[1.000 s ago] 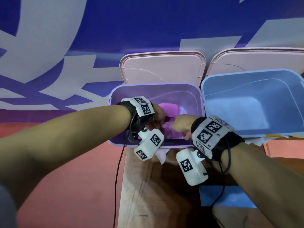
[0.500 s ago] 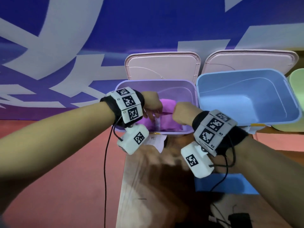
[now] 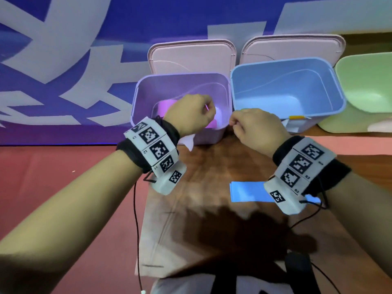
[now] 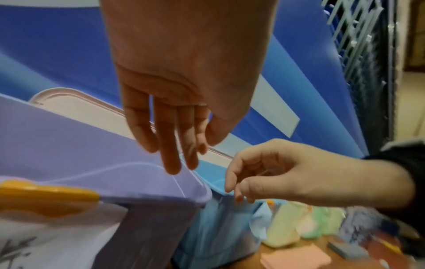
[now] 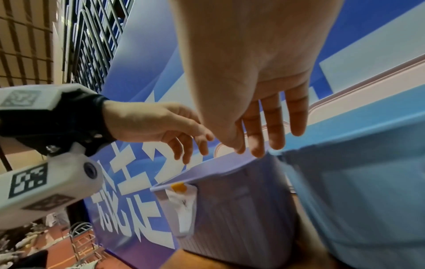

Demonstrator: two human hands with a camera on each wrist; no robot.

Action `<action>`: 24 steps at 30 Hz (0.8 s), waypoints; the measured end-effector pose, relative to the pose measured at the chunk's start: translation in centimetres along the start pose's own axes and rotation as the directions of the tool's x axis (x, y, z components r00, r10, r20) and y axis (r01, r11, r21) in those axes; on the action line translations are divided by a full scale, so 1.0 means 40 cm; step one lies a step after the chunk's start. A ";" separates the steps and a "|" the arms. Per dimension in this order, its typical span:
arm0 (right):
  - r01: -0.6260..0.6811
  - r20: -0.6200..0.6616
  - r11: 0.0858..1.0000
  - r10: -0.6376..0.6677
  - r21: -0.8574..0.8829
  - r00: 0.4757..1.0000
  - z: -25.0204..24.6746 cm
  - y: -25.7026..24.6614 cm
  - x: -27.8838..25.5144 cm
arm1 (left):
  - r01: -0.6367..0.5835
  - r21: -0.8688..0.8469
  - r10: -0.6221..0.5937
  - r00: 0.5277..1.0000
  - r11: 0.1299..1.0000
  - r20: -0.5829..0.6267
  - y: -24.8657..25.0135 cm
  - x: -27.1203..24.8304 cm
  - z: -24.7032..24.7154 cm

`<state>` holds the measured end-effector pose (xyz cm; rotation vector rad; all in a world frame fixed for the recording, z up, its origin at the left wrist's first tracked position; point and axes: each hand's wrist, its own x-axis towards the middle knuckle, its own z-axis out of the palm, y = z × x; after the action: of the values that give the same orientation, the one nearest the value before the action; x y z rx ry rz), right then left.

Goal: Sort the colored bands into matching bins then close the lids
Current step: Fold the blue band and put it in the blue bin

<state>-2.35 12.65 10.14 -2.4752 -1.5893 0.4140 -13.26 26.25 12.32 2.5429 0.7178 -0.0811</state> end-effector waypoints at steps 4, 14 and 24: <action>0.029 0.202 1.000 -0.029 0.002 0.979 0.047 0.084 -0.071 | -0.207 0.251 0.183 0.976 0.946 0.115 0.058 -0.046 0.065; -0.004 0.470 1.000 0.011 -0.016 0.883 0.184 0.253 -0.192 | -0.312 0.341 0.131 0.877 0.887 0.463 0.076 -0.084 0.327; 0.093 0.462 0.996 -0.080 -0.006 0.883 0.258 0.267 -0.230 | 0.150 0.223 -0.222 0.913 0.963 0.342 0.055 -0.138 0.464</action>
<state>-0.09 -0.25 -1.44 -2.4332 -1.8696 1.0401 -15.52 13.17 -1.97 2.5229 0.8309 -0.7026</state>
